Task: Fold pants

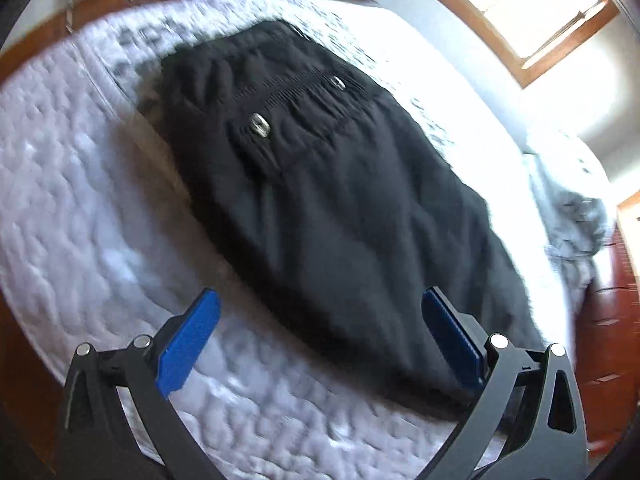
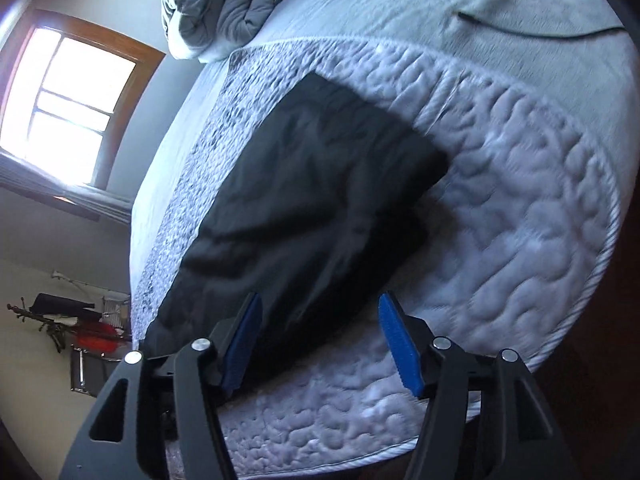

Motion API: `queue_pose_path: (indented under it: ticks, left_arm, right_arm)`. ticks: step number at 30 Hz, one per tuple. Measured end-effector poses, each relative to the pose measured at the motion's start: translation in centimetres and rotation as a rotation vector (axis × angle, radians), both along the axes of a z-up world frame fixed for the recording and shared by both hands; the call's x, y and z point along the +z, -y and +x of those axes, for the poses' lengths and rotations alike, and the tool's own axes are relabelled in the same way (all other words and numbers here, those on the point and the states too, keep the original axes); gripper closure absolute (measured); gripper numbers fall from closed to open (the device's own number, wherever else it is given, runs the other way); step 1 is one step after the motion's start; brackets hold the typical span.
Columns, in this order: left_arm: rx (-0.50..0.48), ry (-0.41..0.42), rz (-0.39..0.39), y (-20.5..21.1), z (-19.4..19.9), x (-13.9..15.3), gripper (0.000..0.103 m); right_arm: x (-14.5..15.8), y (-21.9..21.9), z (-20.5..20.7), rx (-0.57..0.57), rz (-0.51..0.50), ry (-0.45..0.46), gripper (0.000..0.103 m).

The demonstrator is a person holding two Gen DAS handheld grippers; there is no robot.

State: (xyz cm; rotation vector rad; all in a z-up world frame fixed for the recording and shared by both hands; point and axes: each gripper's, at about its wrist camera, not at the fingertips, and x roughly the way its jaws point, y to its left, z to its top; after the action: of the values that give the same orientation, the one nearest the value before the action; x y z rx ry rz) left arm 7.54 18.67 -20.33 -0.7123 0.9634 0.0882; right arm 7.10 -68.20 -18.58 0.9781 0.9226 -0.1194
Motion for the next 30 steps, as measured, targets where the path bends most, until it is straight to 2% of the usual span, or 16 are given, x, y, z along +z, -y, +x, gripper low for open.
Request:
queue_pose_path:
  ticks: [3, 6, 11, 13, 15, 16, 17, 19, 20, 23, 26, 30]
  left_arm:
    - [0.003, 0.008, -0.092, -0.8, 0.2, -0.7, 0.003]
    - [0.027, -0.01, -0.13, -1.1, 0.9, -1.7, 0.003]
    - [0.086, -0.053, -0.138, -0.9, 1.5, -2.6, 0.003]
    - [0.068, -0.017, -0.149, -0.8, 1.8, -2.2, 0.004]
    - [0.063, 0.006, -0.171, -0.8, 1.7, -2.2, 0.019]
    - [0.084, -0.006, -0.163, -1.1, 1.5, -2.3, 0.038]
    - [0.105, -0.023, -0.168, -1.5, 1.3, -2.6, 0.05]
    - [0.125, -0.002, -0.224, -2.3, 0.7, -3.2, 0.057]
    - [0.129, 0.003, -0.235, -2.6, 0.5, -3.3, 0.067]
    - [0.153, 0.043, -0.263, -3.0, -0.5, -3.1, 0.08]
    - [0.185, 0.07, -0.257, -2.5, -1.3, -2.8, 0.084]
    - [0.203, 0.072, -0.246, -2.9, -1.9, -3.2, 0.084]
  right_arm:
    - [-0.6, -1.0, 0.6, 0.02, 0.009, -0.005, 0.041]
    - [-1.2, -1.6, 0.9, 0.023, 0.022, -0.016, 0.041]
    - [-1.7, -1.9, 1.3, 0.019, 0.019, -0.035, 0.041]
    - [-1.9, -1.9, 1.5, 0.017, 0.021, -0.043, 0.041]
    - [-2.1, -1.9, 1.7, 0.017, 0.022, -0.054, 0.041]
    - [-2.3, -2.0, 1.8, 0.017, 0.022, -0.056, 0.041]
    - [-2.4, -2.1, 1.9, 0.018, 0.025, -0.055, 0.041]
    - [-2.6, -2.3, 2.1, 0.023, 0.028, -0.051, 0.041]
    - [-2.6, -2.4, 2.2, 0.025, 0.027, -0.051, 0.041]
    - [-2.5, -2.6, 2.3, 0.036, 0.024, -0.048, 0.041]
    - [-2.7, -2.2, 1.9, 0.006, 0.034, -0.053, 0.035]
    - [-3.1, -0.9, 0.7, -0.077, 0.107, -0.036, 0.035]
